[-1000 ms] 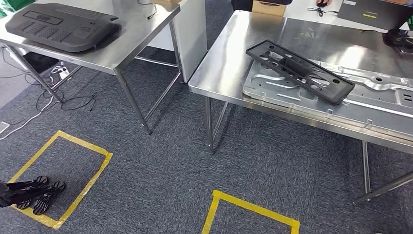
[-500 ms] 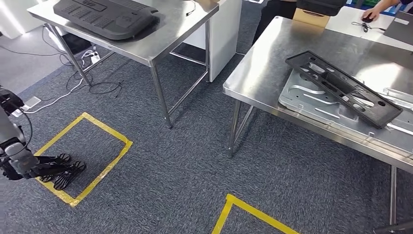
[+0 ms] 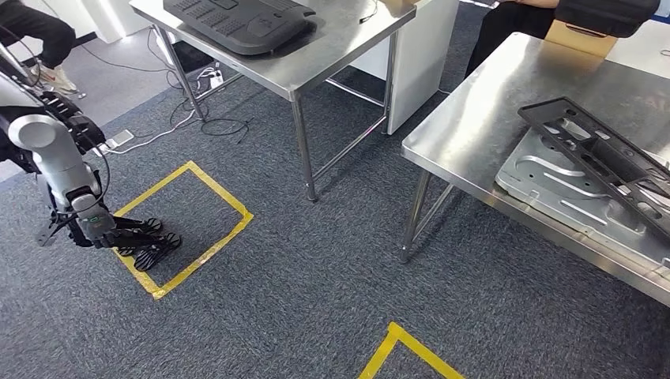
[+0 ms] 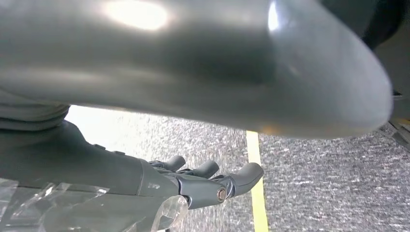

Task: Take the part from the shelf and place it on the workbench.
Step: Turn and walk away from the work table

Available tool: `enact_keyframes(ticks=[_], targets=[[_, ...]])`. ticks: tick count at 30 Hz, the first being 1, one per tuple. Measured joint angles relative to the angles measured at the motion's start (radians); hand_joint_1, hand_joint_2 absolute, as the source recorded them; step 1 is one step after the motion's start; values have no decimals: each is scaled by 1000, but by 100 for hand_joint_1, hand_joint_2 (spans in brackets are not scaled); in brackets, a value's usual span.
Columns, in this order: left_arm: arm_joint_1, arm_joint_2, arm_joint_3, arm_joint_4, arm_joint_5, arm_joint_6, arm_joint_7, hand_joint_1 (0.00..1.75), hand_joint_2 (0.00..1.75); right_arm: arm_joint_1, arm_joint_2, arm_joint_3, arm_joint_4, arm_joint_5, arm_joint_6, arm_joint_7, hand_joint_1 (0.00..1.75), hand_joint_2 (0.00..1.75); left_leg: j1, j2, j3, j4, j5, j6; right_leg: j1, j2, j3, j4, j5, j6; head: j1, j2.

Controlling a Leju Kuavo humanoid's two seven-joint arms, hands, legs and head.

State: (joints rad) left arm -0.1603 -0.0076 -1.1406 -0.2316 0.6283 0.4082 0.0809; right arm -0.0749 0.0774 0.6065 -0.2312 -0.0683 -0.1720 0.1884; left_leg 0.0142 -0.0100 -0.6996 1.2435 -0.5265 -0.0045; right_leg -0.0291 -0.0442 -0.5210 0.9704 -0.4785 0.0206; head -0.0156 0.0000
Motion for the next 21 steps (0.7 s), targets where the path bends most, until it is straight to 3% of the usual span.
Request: enact_keyframes(ticks=[2,4,5,7,9,10,11,13,14,15,16,18,20,21], targets=[[1,0,0,0,0,0,0,0,0,-1,1,0,0,0,0,0,0,0,-2,35,77,-150,66,7,1,-22,9,0,-6,5,0,0],[-2,0,0,0,0,1,0,0,0,-1,1,1,0,0,0,-1,0,0,-11,68,135,-263,102,17,4,-40,17,0,-13,15,0,0],[-3,0,0,0,0,1,0,0,0,-2,2,1,0,1,0,-2,0,0,-15,73,141,-280,103,21,6,-49,21,-2,-15,20,1,0],[0,0,0,0,0,2,0,0,0,-5,3,1,0,2,0,-3,0,0,-16,51,140,-285,106,30,5,-60,28,-8,-18,32,1,0],[4,-1,0,0,-1,2,0,0,0,-7,3,2,0,3,1,-4,0,0,-11,31,147,-298,115,41,3,-30,23,15,-39,41,2,0],[4,-1,0,0,-1,2,0,0,0,-7,3,2,0,3,1,-4,0,0,-8,20,151,-304,119,46,2,-4,5,57,-65,43,4,0],[3,-2,0,0,-1,3,0,0,0,-5,3,2,0,3,1,-4,0,0,-8,10,151,-305,119,49,2,20,-25,120,-98,44,5,0],[2,-2,0,0,-3,2,0,0,0,-3,2,2,0,3,1,-4,0,0,-10,-14,151,-304,119,53,3,38,-98,255,-149,45,7,0],[3,-3,0,0,-4,2,0,0,0,-2,2,3,0,3,1,-4,0,0,-10,-28,152,-304,118,53,3,40,-118,285,-147,46,7,0],[4,-3,0,0,-5,2,0,0,0,-2,2,3,0,3,1,-4,0,0,-10,-42,153,-303,117,53,3,42,-119,274,-125,46,7,0],[5,-3,0,0,-6,2,0,0,0,-2,2,3,0,3,1,-4,0,0,-8,-57,155,-301,116,51,1,48,-100,222,-87,46,8,0],[4,-3,0,0,-7,2,0,0,0,-1,1,4,0,3,1,-3,0,0,-8,-85,154,-293,111,43,-5,90,-41,81,-18,47,8,0],[2,-3,0,0,-8,2,0,0,0,-2,1,5,0,3,1,-3,0,0,-9,-108,147,-287,107,32,-7,121,-10,10,1,41,8,0],[3,-3,0,0,-9,2,0,0,0,-3,1,5,0,3,1,-2,0,0,-9,-118,144,-287,108,26,-4,117,-8,7,-2,35,8,0]])
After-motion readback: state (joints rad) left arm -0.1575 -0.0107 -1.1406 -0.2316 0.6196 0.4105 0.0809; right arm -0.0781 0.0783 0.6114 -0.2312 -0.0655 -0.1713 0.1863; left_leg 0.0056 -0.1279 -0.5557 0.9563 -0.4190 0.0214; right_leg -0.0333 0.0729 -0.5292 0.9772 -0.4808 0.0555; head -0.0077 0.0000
